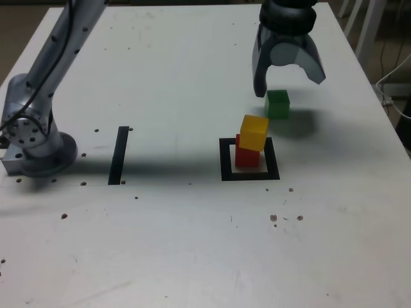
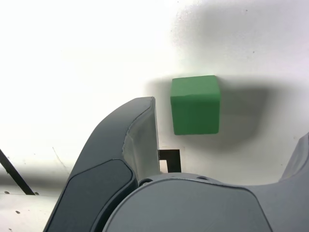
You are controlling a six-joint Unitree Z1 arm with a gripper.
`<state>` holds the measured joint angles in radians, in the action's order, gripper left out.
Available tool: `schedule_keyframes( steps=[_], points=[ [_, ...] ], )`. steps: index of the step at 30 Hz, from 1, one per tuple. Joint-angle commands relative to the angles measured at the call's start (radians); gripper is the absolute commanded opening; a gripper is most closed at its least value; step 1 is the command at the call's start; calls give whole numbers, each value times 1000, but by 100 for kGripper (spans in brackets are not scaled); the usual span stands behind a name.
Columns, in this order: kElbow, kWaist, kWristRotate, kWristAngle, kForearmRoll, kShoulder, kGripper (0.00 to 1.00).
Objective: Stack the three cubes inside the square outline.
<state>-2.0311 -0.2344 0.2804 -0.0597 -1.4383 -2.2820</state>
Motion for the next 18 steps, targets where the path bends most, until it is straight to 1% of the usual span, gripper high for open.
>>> schedule_keyframes(
  steps=[1,4,12,18],
  points=[
    [-8,-7,11,15,-4,-18,98],
    [-7,-13,21,30,-6,-31,98],
    [-5,-27,40,49,-14,-58,97],
    [-19,-32,68,80,-19,-92,93]
  ],
)
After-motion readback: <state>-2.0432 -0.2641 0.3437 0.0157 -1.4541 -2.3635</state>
